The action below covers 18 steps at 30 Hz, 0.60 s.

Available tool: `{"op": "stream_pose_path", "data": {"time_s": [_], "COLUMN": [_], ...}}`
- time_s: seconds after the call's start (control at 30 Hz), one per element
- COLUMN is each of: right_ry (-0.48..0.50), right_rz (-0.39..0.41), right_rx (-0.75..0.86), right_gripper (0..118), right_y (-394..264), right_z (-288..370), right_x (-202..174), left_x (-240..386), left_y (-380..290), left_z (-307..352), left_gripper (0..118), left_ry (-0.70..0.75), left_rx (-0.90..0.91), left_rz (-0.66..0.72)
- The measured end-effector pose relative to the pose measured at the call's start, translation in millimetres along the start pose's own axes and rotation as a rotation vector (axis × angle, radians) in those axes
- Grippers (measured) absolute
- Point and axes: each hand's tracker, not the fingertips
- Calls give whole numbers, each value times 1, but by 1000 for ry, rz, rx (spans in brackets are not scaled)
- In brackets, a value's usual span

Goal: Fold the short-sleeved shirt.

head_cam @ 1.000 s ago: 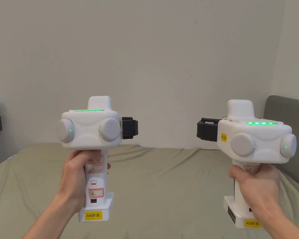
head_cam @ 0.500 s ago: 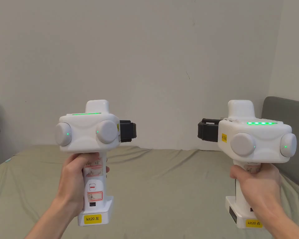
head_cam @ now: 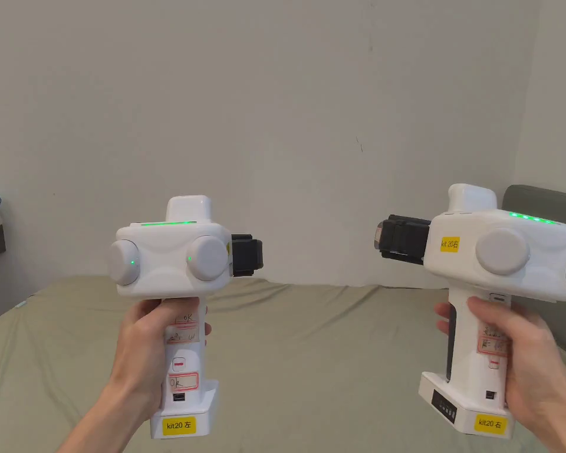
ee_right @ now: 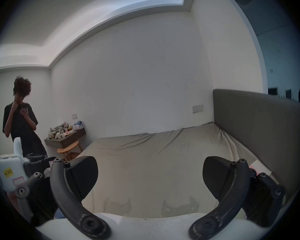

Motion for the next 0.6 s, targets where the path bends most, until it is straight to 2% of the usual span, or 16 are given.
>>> {"op": "stream_pose_path", "data": {"time_s": [0.13,0.37,0.43,0.5,0.53,0.57,0.6], "right_ry": [19,-22,-134,-161,-186,-164,-101], "right_rz": [84,116,161,237,261,239,197], "right_rx": [42,77,128,230,198,178,146], "right_gripper": [118,118,118,118,118,118,118], "right_y": [3,0,-3,-12,-12,-10,-10], "right_z": [8,10,11,10,9,9,9], "right_x": [-11,-28,-35,-38,-40,-40,-37], "left_x": [-1,1,1,0,0,1,1], "left_y": [1,2,2,3,3,3,3], "left_z": [4,12,13,14,14,15,16], "left_gripper": [117,117,117,117,117,117,117], "left_ry": [5,-3,-1,-15,-17,-15,-13], "left_rx": [1,-6,-3,-2,-2,-2,0], "left_rz": [4,3,3,3,1,0,0]}}
